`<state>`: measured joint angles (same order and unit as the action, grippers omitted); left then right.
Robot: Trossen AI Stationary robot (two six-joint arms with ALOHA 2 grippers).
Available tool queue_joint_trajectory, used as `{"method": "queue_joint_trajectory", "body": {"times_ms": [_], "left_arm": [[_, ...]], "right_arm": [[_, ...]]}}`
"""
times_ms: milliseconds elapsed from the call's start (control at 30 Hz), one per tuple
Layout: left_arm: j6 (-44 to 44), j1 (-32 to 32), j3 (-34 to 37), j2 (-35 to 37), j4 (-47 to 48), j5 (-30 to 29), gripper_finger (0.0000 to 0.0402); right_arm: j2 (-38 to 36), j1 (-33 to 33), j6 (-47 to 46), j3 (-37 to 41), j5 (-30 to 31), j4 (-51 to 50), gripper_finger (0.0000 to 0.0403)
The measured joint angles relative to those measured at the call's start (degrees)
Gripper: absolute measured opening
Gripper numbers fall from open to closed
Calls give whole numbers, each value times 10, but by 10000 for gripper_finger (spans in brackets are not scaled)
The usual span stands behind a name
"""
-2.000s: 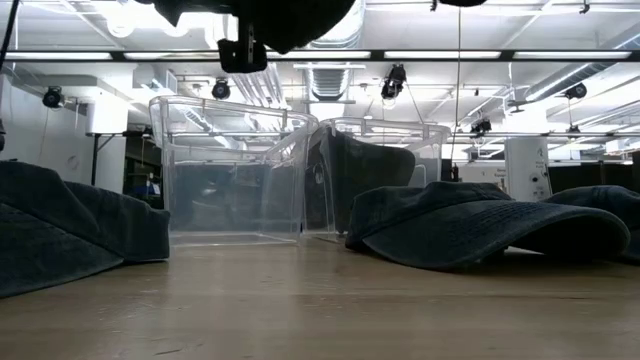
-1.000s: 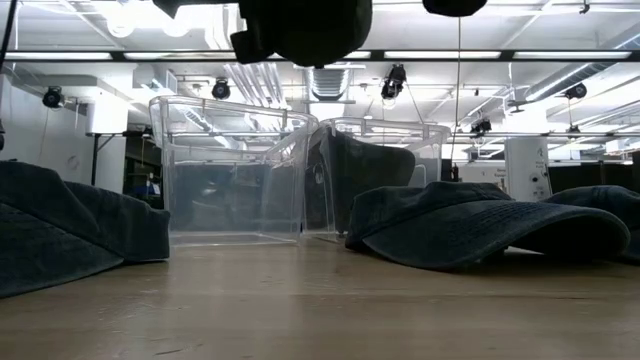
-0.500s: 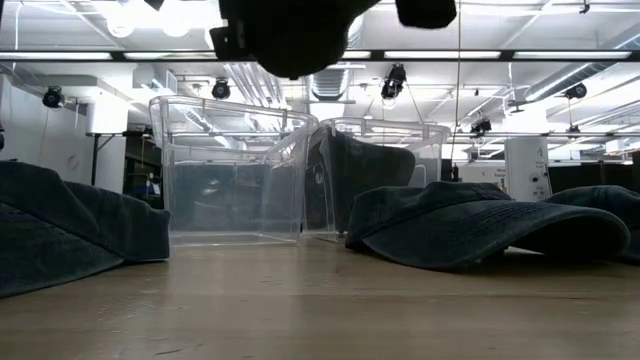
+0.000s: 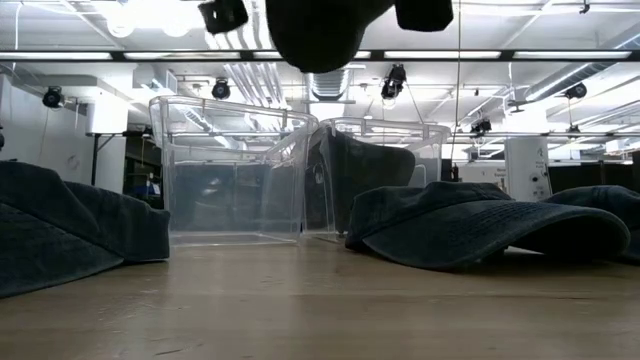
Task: Pick & Place hat
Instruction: Put the dark green cap into the right transparent bin
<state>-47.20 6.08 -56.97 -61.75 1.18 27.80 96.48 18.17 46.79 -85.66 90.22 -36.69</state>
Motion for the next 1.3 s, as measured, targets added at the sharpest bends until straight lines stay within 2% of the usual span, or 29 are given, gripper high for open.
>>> {"method": "queue_joint_trajectory", "body": {"times_ms": [333, 633, 800, 1067, 1167, 1300], "left_arm": [[13, 0, 0, 63, -57, -6, 167], [24, 0, 0, 73, -57, -13, 168], [27, 0, 0, 66, -56, -13, 168], [29, 0, 0, 48, -53, -13, 168], [29, 0, 0, 43, -53, -13, 168], [30, 0, 0, 35, -53, -13, 168]], "right_arm": [[-9, -27, -89, 94, -1, -9, 8], [-8, -24, -130, 200, -6, -9, 8], [-8, -25, -176, 238, -68, -8, 8], [-8, -25, -285, 260, -71, -4, 31], [-8, -25, -308, 261, -104, -5, 44], [-8, -24, -319, 252, -119, -3, 74]]}}
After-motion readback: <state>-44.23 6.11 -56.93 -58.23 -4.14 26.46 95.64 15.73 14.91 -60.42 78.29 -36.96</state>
